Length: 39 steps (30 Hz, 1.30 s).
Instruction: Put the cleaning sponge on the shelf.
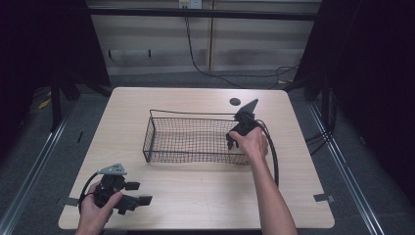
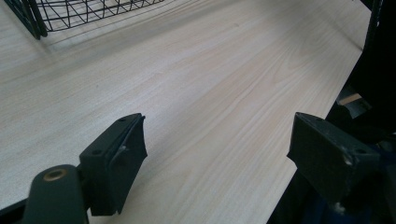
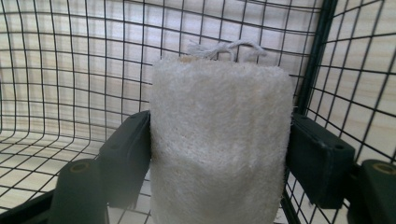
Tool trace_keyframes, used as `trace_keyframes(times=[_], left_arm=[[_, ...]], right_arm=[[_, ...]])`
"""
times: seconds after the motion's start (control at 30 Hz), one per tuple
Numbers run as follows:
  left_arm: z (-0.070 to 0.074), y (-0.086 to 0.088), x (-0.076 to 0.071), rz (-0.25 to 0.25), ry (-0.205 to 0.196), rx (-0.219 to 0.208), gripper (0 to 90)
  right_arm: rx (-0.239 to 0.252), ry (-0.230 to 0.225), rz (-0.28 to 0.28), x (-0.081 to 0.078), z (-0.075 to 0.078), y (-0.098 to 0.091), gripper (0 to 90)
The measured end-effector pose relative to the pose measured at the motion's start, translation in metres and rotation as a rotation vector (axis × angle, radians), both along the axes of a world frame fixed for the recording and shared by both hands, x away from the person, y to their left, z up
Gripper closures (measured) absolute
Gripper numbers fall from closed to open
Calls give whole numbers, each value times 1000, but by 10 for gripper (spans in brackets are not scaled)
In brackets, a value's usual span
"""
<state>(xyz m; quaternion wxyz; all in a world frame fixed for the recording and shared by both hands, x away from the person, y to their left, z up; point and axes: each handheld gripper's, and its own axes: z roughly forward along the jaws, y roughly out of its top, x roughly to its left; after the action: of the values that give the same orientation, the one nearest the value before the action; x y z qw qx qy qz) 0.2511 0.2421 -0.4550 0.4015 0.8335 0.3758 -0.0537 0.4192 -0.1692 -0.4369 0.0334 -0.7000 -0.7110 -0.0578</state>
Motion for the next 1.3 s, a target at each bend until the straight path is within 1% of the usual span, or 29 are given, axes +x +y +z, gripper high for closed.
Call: trace_keyframes(times=[0.07, 0.1, 0.13, 0.2, 0.3, 0.33, 0.43, 0.53, 0.57, 0.6, 0.67, 0.7, 0.9, 0.93, 0.97, 1.0, 1.03, 1.07, 1.13, 1.23, 1.3], left_arm=[[0, 1, 0, 2, -1, 2, 185], [0, 1, 0, 5, -2, 1, 185], [0, 0, 0, 4, -2, 3, 185], [0, 0, 0, 3, -1, 2, 185], [0, 0, 0, 0, -1, 4, 185], [0, 0, 0, 1, 0, 3, 185], [0, 0, 0, 1, 0, 4, 185], [0, 0, 0, 0, 0, 6, 185], [0, 0, 0, 0, 0, 7, 185], [0, 0, 0, -2, 0, 8, 185], [0, 0, 0, -1, 0, 7, 185], [0, 0, 0, -1, 0, 8, 185], [-1, 0, 0, 0, 1, 11, 185], [-1, 0, 0, 2, 0, 10, 185], [-1, 0, 0, 2, 0, 10, 185], [0, 0, 0, 1, 0, 9, 185], [0, 0, 0, 1, 0, 9, 185], [0, 0, 0, 2, 0, 9, 185], [0, 0, 0, 0, 0, 8, 185], [0, 0, 0, -1, -2, 9, 185], [0, 0, 0, 0, 0, 8, 185]], right_arm=[[4, -3, 8, 0, -1, 0, 270], [-7, 1, 18, -1, -2, 0, 267], [-7, 13, 18, -1, -3, 0, 261], [-10, 14, 16, -1, -3, -1, 258], [-7, 9, 14, -1, -3, -1, 255], [-12, 11, 15, -1, -2, -1, 249], [-5, 12, 18, -2, -2, 0, 229], [-7, 6, 19, -2, 0, -1, 215], [-3, 4, 16, -2, 1, -1, 206], [11, -5, 31, -3, 2, -2, 193], [15, -6, 38, -4, 3, -3, 186], [29, -17, 36, -4, 4, -4, 188], [49, -26, 38, -6, 9, -6, 166], [65, -36, 38, -7, 10, -7, 166], [65, -36, 38, -7, 10, -7, 166], [80, -55, 37, -7, 15, -9, 165], [80, -55, 37, -7, 15, -9, 165], [102, -85, 32, -9, 19, -11, 165], [115, -84, 44, -10, 21, -12, 166], [112, -83, 40, -11, 22, -14, 165], [124, -107, 51, -13, 25, -16, 165]])
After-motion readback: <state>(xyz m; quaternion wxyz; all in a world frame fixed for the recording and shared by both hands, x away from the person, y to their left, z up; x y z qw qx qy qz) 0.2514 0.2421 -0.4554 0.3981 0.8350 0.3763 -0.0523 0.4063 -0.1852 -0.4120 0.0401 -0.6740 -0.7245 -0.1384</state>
